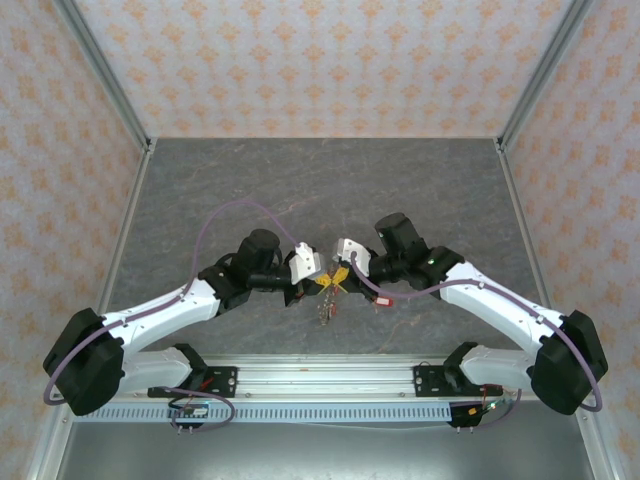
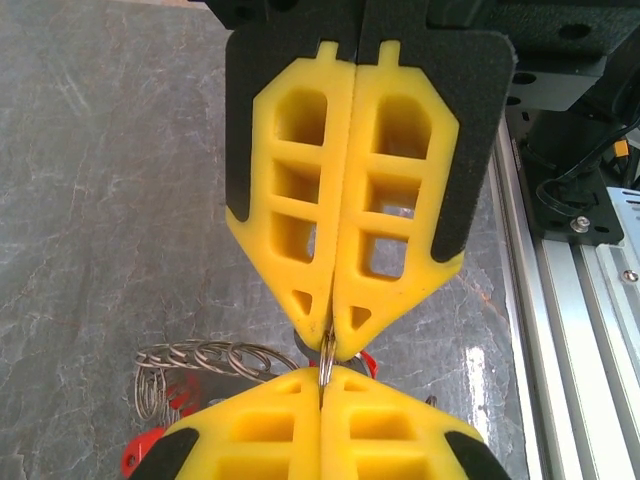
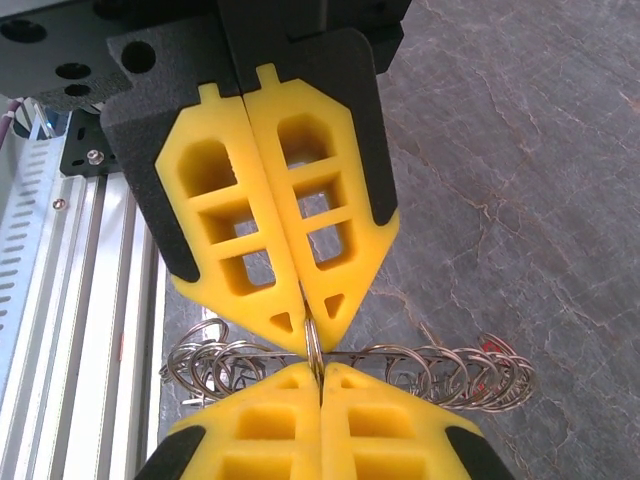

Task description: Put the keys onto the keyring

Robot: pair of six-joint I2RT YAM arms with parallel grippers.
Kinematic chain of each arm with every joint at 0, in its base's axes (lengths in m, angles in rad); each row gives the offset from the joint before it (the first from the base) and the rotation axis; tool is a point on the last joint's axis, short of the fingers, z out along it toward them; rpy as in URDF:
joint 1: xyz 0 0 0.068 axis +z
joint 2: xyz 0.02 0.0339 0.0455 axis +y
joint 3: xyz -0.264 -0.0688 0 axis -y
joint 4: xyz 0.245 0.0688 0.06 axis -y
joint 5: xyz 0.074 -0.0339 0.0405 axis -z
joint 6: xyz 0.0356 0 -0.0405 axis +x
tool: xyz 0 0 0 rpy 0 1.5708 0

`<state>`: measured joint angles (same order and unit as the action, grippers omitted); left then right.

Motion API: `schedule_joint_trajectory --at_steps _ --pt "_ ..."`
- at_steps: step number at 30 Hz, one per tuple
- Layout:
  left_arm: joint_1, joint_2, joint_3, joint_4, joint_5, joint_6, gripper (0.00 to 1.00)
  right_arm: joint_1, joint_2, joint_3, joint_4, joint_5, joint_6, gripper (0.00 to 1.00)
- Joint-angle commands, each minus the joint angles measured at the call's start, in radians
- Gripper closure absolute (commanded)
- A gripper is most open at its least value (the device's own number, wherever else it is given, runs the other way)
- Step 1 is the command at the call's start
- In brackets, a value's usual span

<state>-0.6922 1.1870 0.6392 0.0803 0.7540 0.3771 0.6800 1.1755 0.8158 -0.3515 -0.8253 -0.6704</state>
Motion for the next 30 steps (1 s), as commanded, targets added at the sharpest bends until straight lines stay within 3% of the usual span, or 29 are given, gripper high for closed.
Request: schedule_joint_trajectory --at_steps 1,9,14,18,30 --pt "-0.004 0.006 0.024 0.001 0.005 0.02 1.0 0.004 -0.033 0.003 0.077 -0.007 0.035 0.94" --pt "-0.004 -0.025 -0.026 0.129 0.031 -0.053 1.0 -0.026 -0.074 -0.122 0.186 0.015 0.107 0.88" --pt "-0.004 -0.025 -0.033 0.169 0.047 -0.075 1.0 -0.031 -0.072 -0.165 0.256 0.002 0.151 0.91" --pt "-0.004 -0.011 -0.029 0.181 0.056 -0.08 1.0 -0.033 -0.065 -0.189 0.297 0.01 0.187 1.0" --pt "-0.004 0.003 -0.054 0.256 0.044 -0.112 1.0 -0.043 -0.051 -0.231 0.305 0.079 0.257 1.0"
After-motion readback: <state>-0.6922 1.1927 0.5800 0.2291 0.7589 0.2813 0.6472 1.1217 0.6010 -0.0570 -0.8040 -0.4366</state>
